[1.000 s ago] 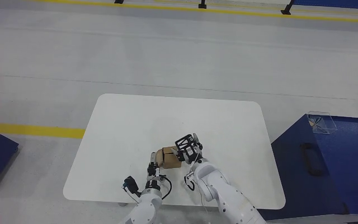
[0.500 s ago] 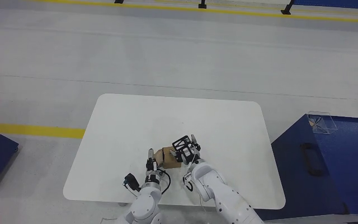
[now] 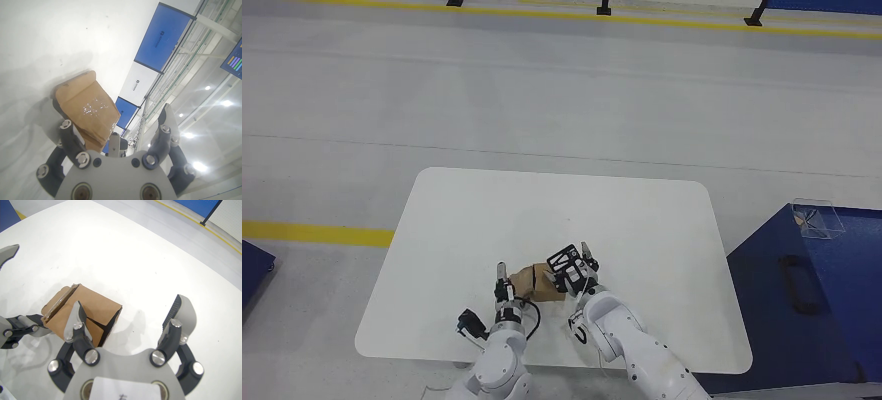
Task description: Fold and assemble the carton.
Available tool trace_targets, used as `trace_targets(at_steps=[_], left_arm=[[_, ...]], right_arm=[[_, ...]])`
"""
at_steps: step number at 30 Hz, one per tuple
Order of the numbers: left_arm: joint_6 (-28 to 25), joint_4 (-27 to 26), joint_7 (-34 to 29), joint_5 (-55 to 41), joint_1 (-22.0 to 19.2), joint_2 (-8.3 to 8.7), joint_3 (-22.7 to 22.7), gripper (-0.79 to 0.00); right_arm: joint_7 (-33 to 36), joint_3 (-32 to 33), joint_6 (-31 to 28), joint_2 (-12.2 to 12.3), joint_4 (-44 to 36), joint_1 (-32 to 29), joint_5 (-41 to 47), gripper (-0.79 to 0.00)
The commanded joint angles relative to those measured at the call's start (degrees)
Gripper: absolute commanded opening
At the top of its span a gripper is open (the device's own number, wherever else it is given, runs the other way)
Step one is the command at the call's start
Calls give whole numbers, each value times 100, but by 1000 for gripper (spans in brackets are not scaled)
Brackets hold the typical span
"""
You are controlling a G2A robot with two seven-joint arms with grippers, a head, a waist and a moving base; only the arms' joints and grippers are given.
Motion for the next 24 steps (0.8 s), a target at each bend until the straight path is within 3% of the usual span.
trace_targets(at_steps=[1,9,20,24], left_arm=[[-159,-38,58,112,67,-13,-64,0],[-884,-332,167,658,360,-65,-268,0],[-1115,-691,-196,1209,639,-138,-350,0],[-821,-676,-411,1431,625,-176,-260,0]], right_arm=[[1,14,-19,-6,1,-11,-22,0],[24,59,-57,-34,-17,-65,-116,0],[1,193,-78,-59,-91,-186,-137,0],[34,430,-70,-27,-185,-271,-81,0]])
